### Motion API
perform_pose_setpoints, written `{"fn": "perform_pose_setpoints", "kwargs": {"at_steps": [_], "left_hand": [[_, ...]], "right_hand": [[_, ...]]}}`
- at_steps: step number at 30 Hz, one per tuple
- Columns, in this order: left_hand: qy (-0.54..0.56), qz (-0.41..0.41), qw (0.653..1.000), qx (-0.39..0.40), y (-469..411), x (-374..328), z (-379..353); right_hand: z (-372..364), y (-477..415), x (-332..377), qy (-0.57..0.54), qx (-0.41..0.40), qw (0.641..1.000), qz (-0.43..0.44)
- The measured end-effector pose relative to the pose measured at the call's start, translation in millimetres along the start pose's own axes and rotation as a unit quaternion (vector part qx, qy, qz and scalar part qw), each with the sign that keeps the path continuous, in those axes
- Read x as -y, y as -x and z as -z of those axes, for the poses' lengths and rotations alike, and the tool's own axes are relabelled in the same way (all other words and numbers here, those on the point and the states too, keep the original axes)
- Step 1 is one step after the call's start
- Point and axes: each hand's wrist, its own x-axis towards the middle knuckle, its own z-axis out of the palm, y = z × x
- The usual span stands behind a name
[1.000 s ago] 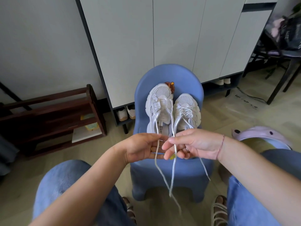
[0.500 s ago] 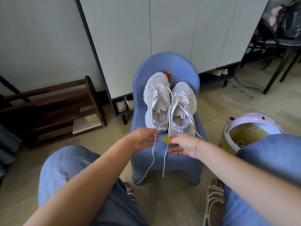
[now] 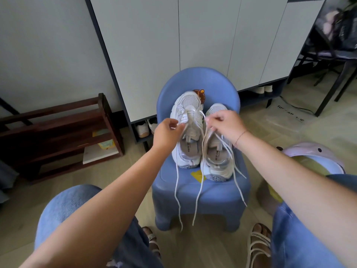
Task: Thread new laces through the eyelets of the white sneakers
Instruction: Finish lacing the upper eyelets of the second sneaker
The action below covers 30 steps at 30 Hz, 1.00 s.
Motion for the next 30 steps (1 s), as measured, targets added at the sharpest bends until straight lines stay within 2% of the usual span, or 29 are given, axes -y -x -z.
{"fn": "perform_pose_setpoints", "kwargs": {"at_steps": [4,10,16,21,27,30], "left_hand": [[-0.046,-0.032,0.998,-0.016,-25,-6,-18],[-0.083,-0.009,0.995,-0.051,-56,-9,-37],[-0.056,0.008,0.996,-0.063,-65,-4,-42],[-0.049,0.008,0.994,-0.099,-60,-7,-43],[-0.145,-0.011,0.979,-0.144,-59,-11,-44],[-0.134,-0.017,0.978,-0.160,-59,-9,-43]], "right_hand": [[-5,-52,-13,0.051,-0.062,0.997,0.004],[-19,-88,-21,0.194,-0.039,0.980,-0.022],[-26,-101,-35,0.167,-0.005,0.985,-0.033],[-28,-102,-41,0.153,-0.029,0.988,-0.007],[-29,-98,-40,0.215,-0.057,0.975,0.021],[-29,-99,-41,0.246,-0.079,0.966,0.014]]}}
